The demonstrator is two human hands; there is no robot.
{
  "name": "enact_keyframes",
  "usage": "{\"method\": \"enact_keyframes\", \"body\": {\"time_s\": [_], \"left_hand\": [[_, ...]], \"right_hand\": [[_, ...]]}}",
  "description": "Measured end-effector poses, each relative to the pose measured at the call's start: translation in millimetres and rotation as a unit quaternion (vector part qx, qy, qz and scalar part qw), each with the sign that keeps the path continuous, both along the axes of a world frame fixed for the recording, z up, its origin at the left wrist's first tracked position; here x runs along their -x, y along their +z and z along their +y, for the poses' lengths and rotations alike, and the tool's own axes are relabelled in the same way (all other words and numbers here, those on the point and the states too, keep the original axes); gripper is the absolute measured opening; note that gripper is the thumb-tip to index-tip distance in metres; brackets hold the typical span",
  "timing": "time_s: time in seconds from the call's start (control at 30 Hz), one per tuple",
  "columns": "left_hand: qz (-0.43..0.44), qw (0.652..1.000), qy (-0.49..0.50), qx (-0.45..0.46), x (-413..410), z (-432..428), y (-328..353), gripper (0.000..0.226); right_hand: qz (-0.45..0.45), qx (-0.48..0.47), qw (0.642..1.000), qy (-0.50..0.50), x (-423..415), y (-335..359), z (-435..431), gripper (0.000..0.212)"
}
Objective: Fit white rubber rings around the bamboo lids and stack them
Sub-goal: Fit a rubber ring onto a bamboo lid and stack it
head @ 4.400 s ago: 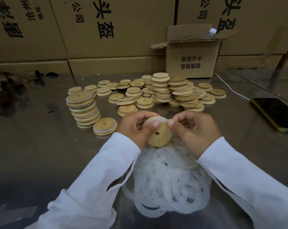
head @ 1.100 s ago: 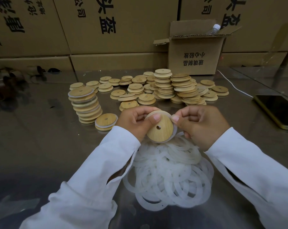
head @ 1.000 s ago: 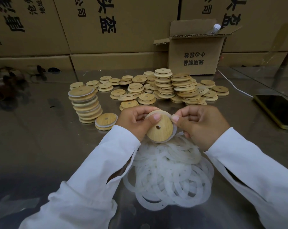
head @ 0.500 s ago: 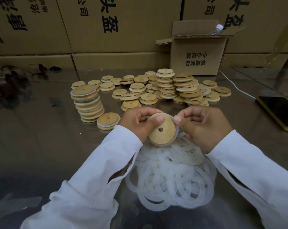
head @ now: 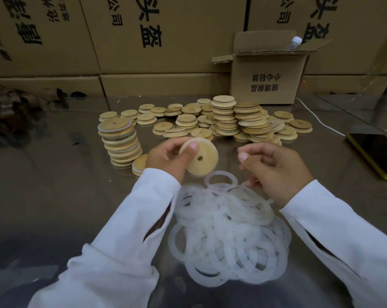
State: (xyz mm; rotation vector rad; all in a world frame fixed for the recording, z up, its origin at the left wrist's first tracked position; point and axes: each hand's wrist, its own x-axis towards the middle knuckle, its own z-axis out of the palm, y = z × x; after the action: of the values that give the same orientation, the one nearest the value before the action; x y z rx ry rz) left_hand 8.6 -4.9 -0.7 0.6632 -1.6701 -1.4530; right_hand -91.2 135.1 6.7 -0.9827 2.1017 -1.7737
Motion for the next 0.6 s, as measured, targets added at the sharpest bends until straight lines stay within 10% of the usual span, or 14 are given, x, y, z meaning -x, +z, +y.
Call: {"method": "enact_keyframes", "body": {"time_s": [0.27,0.6], "left_hand": [[0.037,0.955,0.224,-0.191,-14,-21,5,0.02],[0.002,0.907,0.199,-0.371,-17,-45,6,0.028]], "right_hand": [[0.006,-0.038,0.999,-0.001,2,-9,-4,0.007],[0.005,-0.059,0.998,-0.001,1,-10,-5,0.007]]}}
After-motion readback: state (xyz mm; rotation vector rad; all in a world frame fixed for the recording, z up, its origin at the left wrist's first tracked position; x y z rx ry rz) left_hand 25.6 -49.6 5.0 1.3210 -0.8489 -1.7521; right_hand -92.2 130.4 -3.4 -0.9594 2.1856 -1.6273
